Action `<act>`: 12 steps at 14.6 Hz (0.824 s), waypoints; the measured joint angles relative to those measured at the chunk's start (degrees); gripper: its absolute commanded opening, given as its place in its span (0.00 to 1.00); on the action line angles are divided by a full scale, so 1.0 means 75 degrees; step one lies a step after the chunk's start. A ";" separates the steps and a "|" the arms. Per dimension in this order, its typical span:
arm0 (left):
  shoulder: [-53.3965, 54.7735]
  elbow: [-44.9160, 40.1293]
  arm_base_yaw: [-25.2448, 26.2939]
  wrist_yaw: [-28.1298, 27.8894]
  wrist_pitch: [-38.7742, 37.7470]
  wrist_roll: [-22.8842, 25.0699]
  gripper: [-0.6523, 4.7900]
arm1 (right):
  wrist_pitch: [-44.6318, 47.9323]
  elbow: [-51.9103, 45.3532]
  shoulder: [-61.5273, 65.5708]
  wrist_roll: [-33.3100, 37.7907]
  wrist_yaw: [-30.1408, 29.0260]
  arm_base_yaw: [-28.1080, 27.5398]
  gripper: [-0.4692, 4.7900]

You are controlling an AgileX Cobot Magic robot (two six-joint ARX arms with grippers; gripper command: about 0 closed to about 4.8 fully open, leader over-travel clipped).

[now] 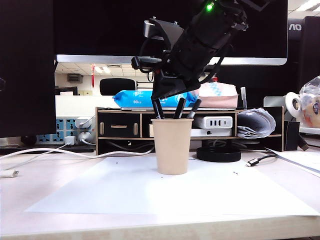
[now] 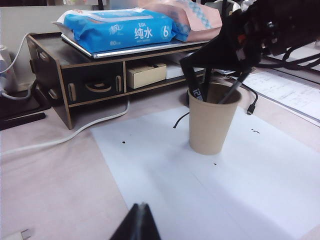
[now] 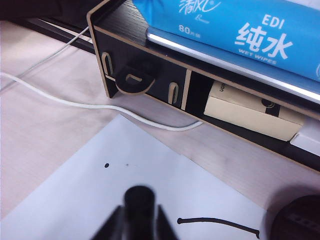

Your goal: Pick up the marker from the paper cup and put it on the table.

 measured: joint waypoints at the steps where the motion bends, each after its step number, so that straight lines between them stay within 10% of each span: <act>1: 0.0000 0.0000 0.0000 0.0000 0.0000 0.0000 0.11 | 0.0000 0.0000 0.0000 0.0003 0.0000 0.0000 0.26; 12: -0.0003 0.0000 0.0000 0.0000 0.0000 0.0000 0.11 | 0.0277 0.0000 0.0017 0.0012 0.0044 0.0000 0.31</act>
